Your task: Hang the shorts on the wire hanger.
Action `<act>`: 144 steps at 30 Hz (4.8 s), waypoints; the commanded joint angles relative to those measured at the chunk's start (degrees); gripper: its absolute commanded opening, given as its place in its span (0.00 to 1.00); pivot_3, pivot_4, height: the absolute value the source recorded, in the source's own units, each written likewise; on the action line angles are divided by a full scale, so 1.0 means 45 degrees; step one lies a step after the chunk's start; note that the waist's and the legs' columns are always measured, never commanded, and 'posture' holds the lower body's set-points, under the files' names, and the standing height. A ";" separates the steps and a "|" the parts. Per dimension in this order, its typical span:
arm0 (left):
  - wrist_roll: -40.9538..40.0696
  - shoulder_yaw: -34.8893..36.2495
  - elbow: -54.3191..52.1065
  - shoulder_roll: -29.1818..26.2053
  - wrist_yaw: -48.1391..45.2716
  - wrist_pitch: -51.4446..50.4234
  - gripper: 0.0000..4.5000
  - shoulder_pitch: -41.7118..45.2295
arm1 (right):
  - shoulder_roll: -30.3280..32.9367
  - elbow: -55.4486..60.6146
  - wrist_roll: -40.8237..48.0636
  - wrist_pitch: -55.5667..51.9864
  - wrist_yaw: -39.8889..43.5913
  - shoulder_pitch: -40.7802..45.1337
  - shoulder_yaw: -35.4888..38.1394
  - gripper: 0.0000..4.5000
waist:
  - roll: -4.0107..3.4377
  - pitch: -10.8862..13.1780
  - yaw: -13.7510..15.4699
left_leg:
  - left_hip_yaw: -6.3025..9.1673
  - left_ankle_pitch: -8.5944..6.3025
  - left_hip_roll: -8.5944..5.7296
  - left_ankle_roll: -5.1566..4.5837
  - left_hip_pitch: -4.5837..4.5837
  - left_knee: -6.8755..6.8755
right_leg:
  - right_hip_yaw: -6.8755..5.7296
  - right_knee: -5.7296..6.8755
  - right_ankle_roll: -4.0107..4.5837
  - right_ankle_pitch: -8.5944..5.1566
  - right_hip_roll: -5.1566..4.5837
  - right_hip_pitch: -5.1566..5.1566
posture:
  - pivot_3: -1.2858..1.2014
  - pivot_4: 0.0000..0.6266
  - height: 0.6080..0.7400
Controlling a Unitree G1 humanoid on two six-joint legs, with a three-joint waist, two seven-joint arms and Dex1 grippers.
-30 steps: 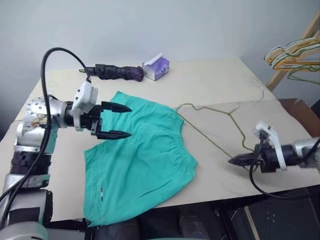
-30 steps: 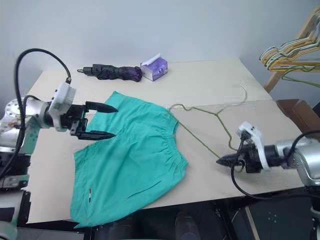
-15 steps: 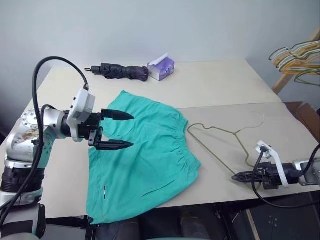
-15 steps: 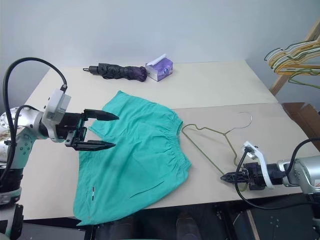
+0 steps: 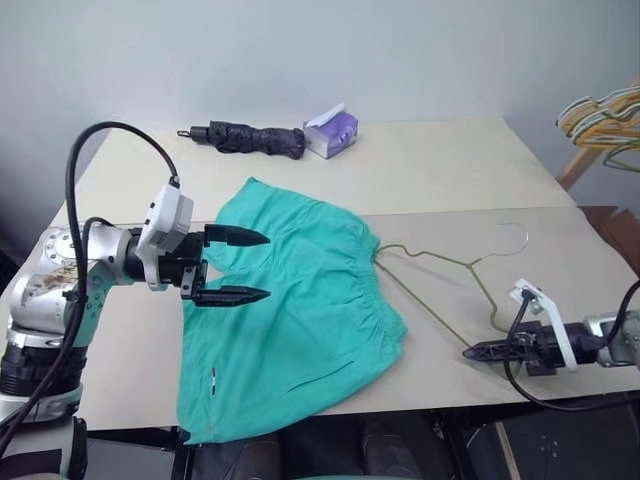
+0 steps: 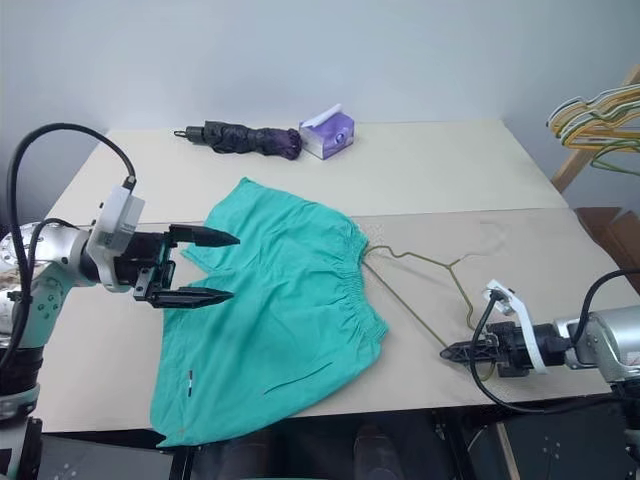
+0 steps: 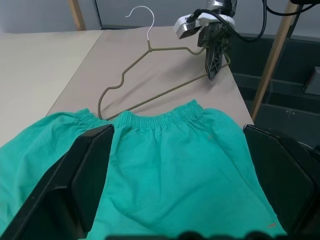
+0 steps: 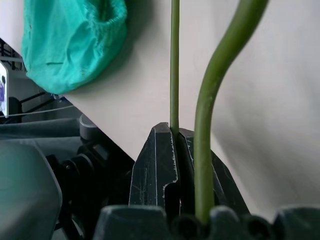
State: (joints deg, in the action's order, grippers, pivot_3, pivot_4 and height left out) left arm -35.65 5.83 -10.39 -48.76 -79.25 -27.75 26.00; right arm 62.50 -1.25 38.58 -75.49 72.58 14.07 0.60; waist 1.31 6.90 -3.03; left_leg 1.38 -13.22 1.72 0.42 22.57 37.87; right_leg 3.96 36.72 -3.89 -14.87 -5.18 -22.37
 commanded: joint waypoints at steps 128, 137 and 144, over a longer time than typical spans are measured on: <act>0.4082 -0.5840 1.2016 0.2152 -0.2945 1.1098 0.00 0.8423 | -0.1656 0.4981 -0.5480 0.7241 0.0379 0.7000 -0.3049 0.00 | -0.0003 -0.0382 -0.1402 | 0.0028 0.0027 0.0002 0.0082 0.0150 0.0026 | -0.0013 0.0095 0.0005 0.0016 0.0000 -0.0183 | 0.47 0.00 1.00; 0.3194 -0.5624 1.0540 0.1211 -0.2945 0.9594 0.00 0.7440 | -0.1233 0.3603 -0.5765 0.7685 -0.0506 0.6240 -0.2026 0.64 | -0.0021 -0.0402 -0.1588 | 0.0032 0.0027 0.0001 0.0082 0.0147 0.0028 | -0.0012 0.0100 0.0003 0.0015 -0.0003 -0.0179 | 0.47 0.04 1.00; 0.3000 -0.5019 0.9335 0.0607 -0.2945 0.8601 0.00 0.6418 | -0.1054 0.2231 -0.5400 0.6851 -0.2325 0.5039 0.0584 0.99 | -0.0022 -0.0402 -0.1571 | 0.0031 0.0026 0.0002 0.0080 0.0144 0.0027 | -0.0011 0.0102 0.0003 0.0015 -0.0003 -0.0176 | 0.47 0.07 1.00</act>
State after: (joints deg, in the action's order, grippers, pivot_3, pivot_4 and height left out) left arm -20.80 -18.90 33.72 -45.45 -92.23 11.74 54.56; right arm 57.16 8.25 12.93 -43.62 63.88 36.73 -0.76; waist 1.21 5.09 -10.10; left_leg 1.51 -13.10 1.73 0.78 23.22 37.99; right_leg 3.91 37.18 -3.88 -14.80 -5.19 -23.17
